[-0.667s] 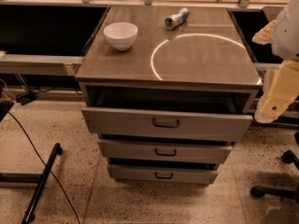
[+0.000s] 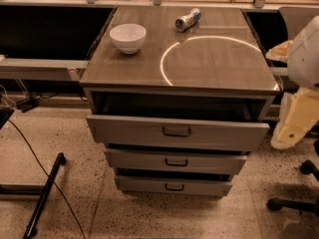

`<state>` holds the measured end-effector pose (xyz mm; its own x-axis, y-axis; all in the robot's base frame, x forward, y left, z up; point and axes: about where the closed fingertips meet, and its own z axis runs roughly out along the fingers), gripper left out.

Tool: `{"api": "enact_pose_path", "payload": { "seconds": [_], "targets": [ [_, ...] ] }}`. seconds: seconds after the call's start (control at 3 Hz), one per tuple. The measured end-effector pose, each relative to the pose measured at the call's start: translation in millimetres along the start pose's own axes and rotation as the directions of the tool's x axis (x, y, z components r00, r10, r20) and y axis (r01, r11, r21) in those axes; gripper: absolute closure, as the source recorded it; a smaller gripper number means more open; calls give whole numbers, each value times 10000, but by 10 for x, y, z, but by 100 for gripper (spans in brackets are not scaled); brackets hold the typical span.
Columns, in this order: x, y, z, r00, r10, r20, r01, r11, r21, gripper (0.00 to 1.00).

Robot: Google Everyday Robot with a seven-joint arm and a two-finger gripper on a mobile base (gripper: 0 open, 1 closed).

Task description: Open top drawer

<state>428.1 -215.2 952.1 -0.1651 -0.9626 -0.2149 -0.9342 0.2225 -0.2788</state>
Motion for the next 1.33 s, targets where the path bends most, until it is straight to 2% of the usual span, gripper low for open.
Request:
{"api": "enact_pose_path", "payload": {
  "seconds": [0.33, 0.67, 1.0, 1.33],
  "targets": [
    [190, 259, 446, 9973, -664, 313, 678, 9968, -427, 0],
    [215, 307, 503, 9948, -958, 336, 974, 9940, -492, 0],
    [168, 300, 888, 9937, -830, 755, 926, 9866, -1345, 0],
    [91, 295, 1542, 9877, -738, 1380, 1055, 9653, -2388, 0]
  ]
}}
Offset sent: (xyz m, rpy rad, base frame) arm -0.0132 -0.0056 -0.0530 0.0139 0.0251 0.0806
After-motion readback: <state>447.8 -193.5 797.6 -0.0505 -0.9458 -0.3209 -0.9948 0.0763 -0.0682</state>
